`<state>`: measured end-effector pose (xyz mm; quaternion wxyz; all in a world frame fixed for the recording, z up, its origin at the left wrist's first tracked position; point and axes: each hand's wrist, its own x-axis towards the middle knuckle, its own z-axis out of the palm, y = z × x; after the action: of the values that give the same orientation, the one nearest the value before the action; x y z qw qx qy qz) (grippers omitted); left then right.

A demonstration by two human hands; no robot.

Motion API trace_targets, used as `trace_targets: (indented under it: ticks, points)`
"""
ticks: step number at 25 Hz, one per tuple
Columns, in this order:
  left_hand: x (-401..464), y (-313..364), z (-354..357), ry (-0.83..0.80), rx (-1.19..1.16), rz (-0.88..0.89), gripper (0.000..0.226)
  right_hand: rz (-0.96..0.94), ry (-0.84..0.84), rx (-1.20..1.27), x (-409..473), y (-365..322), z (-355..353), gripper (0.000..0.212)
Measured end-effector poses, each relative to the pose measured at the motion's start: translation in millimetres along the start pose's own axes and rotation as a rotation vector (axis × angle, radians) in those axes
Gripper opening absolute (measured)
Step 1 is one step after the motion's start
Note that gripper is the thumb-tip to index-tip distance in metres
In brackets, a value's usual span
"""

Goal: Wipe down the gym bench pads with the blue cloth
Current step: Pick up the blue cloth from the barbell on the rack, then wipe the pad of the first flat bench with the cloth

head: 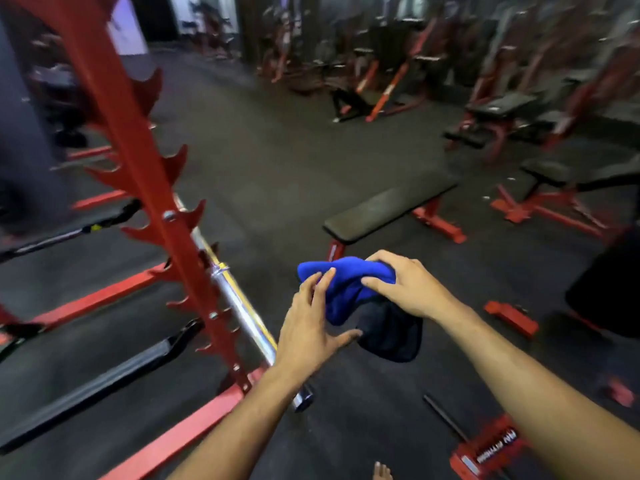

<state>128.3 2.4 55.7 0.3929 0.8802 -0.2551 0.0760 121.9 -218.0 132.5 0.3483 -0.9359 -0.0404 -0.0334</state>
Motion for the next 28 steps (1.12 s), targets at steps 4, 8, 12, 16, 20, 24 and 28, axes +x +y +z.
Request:
trace_targets:
  ticks: [4, 8, 12, 16, 20, 24, 28]
  points:
    - [32.3, 49.3, 53.1, -0.007, -0.053, 0.169, 0.081, 0.117, 0.178, 0.037, -67.6, 24.7, -50.1, 0.011]
    - [57.9, 96.6, 99.0, -0.141, -0.149, 0.287, 0.046, 0.241, 0.235, -0.009, -127.1, 69.2, -85.1, 0.04]
    - [87.2, 132.9, 131.3, -0.272, -0.105, 0.39, 0.036, 0.417, 0.04, -0.29, -164.5, 122.0, -107.6, 0.068]
    - [123.5, 152.3, 165.7, -0.341, -0.114, 0.381, 0.033, 0.491, 0.224, -0.333, -194.7, 182.9, -125.2, 0.019]
    - [153.2, 173.6, 206.7, -0.444, -0.117, 0.359, 0.031, 0.602, 0.309, -0.21, -202.5, 233.1, -143.7, 0.015]
    - [171.4, 178.1, 247.3, -0.463, -0.202, 0.243, 0.026, 0.683, 0.504, 0.169, -173.8, 260.5, -154.5, 0.019]
    - [188.6, 168.2, 271.2, -0.341, -0.275, 0.242, 0.025, 0.72, 0.527, 0.569, -128.7, 276.5, -160.7, 0.027]
